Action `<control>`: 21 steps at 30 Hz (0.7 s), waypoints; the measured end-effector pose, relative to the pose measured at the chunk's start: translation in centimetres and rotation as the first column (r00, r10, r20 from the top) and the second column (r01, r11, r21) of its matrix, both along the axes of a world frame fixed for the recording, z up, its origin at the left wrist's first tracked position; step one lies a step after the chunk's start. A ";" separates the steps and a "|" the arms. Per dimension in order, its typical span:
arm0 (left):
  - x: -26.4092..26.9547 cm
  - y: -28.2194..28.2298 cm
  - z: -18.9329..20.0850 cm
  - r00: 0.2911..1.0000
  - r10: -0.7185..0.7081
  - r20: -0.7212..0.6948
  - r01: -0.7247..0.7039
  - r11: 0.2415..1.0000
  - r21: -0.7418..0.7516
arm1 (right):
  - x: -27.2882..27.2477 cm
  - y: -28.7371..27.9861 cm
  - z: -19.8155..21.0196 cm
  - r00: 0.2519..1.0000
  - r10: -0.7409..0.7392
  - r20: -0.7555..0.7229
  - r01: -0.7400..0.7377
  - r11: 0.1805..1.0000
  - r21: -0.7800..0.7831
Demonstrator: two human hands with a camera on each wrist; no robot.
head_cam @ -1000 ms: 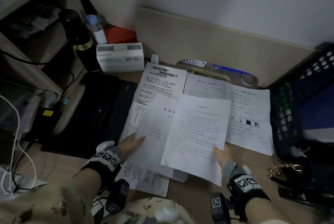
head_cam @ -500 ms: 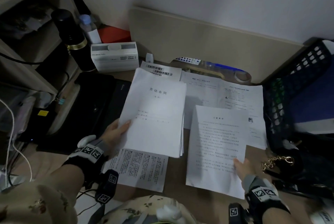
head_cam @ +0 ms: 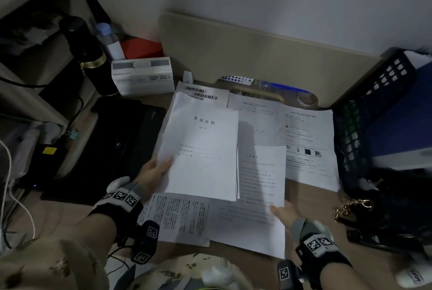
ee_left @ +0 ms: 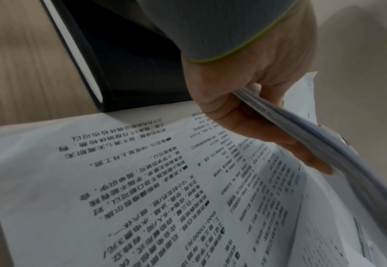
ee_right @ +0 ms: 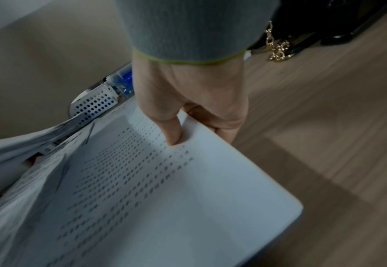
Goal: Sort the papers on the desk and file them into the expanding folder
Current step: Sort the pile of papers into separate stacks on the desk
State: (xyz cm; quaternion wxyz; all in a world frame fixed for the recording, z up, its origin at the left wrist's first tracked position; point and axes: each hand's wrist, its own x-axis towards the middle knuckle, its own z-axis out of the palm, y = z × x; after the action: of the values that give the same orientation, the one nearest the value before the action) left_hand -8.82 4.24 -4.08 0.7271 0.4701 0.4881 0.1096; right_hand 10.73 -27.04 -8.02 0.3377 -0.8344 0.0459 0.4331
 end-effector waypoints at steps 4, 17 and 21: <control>0.4 -0.3 -0.3 1.000 -0.013 0.011 0.013 1.000 0.002 | 0.2 -0.4 0.3 1.000 0.019 -0.010 -0.019 1.000 -0.017; 1.6 -1.2 -0.8 0.997 -0.076 -0.009 0.076 0.996 0.049 | 0.5 -0.5 1.0 0.956 0.270 0.117 -0.230 0.934 -0.275; 2.2 -1.7 -0.3 0.996 -0.089 -0.001 0.089 0.994 0.071 | 1.2 -1.0 1.5 0.945 0.172 0.277 -0.112 0.969 -0.218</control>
State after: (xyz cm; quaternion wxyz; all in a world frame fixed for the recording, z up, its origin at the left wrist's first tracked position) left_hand -6.58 2.54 -4.36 0.7147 0.5167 0.4618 0.0947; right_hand 11.91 -28.09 -6.52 0.2232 -0.9202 -0.0220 0.3208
